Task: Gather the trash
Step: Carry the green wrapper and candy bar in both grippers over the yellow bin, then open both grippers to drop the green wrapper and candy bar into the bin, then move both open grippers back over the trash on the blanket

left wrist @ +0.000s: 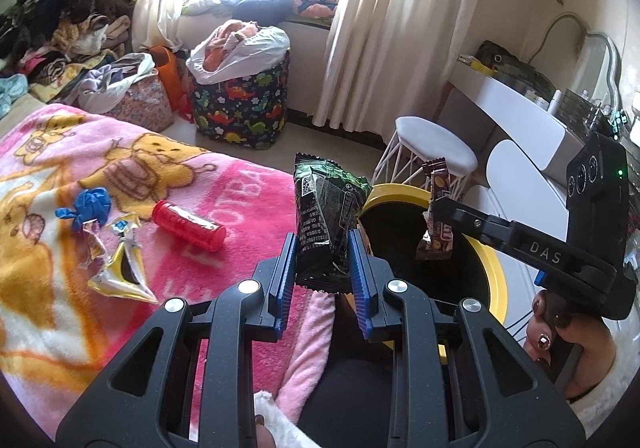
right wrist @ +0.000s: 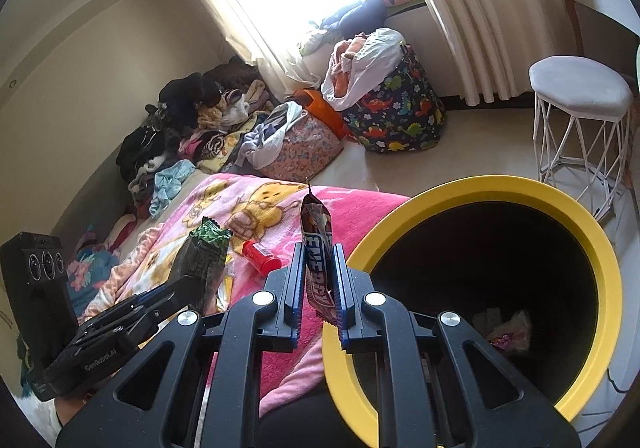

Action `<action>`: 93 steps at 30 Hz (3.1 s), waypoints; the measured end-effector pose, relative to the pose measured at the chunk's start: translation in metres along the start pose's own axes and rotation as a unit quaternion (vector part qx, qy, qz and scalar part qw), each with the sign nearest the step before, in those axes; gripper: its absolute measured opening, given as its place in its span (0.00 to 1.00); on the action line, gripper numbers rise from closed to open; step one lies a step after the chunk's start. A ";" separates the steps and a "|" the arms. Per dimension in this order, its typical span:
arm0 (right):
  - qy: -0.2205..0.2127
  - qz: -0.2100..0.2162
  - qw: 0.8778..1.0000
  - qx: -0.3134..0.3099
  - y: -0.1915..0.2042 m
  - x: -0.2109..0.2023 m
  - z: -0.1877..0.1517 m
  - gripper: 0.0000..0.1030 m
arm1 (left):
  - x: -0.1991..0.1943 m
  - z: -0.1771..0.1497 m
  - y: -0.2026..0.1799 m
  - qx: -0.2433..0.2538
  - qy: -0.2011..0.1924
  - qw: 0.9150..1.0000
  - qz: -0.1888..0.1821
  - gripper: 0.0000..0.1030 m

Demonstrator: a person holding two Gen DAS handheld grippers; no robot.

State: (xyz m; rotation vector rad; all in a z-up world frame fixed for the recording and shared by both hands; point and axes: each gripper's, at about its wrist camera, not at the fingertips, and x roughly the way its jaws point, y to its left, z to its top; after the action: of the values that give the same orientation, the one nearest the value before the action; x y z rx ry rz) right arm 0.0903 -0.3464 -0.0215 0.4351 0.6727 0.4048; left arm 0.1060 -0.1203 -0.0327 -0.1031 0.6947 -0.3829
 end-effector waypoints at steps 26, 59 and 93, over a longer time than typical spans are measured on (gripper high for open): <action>-0.026 -0.033 0.998 0.043 -0.041 -0.019 0.001 0.13 | 0.022 0.000 -0.036 0.037 0.018 0.999 -0.026 0.19; -0.006 -0.097 0.989 0.114 -0.099 -0.017 -0.017 0.13 | 0.082 -0.011 -0.068 0.063 0.068 0.994 -0.054 0.19; -0.008 -0.093 0.992 0.083 -0.072 -0.009 -0.011 0.53 | 0.052 -0.002 -0.021 0.004 0.014 1.000 -0.005 0.82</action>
State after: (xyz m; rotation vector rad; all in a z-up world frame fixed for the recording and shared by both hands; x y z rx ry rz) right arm 0.0915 -0.4080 -0.0611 0.5278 0.7272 0.1697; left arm 0.1344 -0.1598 -0.0615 -0.0944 0.7216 -0.3970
